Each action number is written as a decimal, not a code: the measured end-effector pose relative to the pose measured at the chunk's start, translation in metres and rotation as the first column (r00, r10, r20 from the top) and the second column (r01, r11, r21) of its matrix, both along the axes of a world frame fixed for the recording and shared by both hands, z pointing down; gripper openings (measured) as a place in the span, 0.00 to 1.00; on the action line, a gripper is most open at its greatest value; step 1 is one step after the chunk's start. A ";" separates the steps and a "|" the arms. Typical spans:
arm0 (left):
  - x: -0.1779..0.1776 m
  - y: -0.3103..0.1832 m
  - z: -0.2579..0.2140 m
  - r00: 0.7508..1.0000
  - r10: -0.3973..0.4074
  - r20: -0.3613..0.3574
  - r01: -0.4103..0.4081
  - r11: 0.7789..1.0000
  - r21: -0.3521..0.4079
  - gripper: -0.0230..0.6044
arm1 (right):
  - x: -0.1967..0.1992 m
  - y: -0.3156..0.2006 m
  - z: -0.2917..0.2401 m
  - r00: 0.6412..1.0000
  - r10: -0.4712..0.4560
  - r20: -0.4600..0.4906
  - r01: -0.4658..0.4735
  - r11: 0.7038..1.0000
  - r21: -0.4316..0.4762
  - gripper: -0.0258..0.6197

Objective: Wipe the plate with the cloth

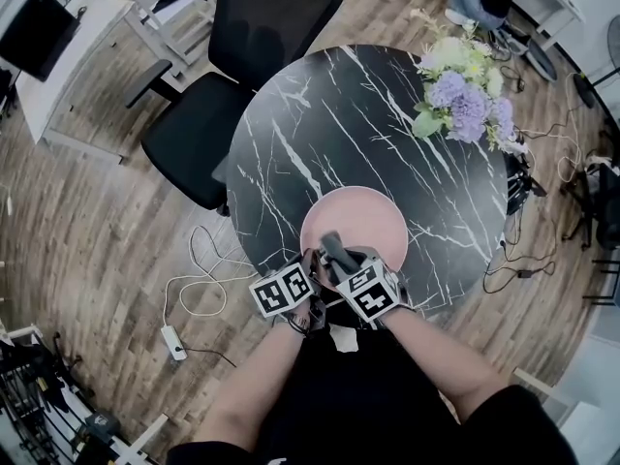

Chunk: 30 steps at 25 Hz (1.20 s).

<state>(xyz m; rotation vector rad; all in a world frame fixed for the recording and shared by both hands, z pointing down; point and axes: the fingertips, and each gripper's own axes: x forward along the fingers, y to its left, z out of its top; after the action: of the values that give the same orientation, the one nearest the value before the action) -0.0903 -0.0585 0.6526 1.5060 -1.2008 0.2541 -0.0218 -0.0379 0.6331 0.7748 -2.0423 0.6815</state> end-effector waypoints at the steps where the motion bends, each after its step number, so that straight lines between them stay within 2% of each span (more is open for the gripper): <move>1: 0.000 0.000 0.000 1.000 -0.001 0.000 0.001 1.000 0.000 0.09 | -0.004 0.005 0.001 1.000 -0.008 0.011 0.008 1.000 -0.014 0.21; 8: -0.001 -0.001 0.000 1.000 -0.017 -0.002 0.017 1.000 -0.001 0.09 | -0.011 0.025 0.004 0.995 -0.098 0.014 0.098 0.995 -0.033 0.21; 13: -0.001 0.000 0.000 1.000 -0.018 -0.002 0.018 1.000 -0.003 0.09 | 0.000 0.031 0.008 0.974 -0.217 -0.059 0.217 0.976 -0.014 0.21; 18: 0.000 0.000 0.000 1.000 -0.015 -0.002 0.015 1.000 -0.004 0.09 | 0.014 0.034 0.010 0.951 -0.281 -0.129 0.283 0.959 -0.004 0.21; 22: -0.001 0.000 -0.001 1.000 -0.016 0.001 0.016 1.000 -0.003 0.09 | 0.032 0.032 0.011 0.940 -0.296 -0.172 0.301 0.954 0.003 0.21; 30: -0.001 0.000 -0.001 1.000 -0.007 0.010 0.007 1.000 0.004 0.09 | 0.078 0.010 0.012 0.933 -0.247 -0.260 0.265 0.964 0.034 0.21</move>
<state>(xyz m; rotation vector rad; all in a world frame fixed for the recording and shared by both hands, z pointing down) -0.0910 -0.0587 0.6515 1.5052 -1.2147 0.2553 0.0558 -0.0277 0.6452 0.5856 -1.8935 0.3465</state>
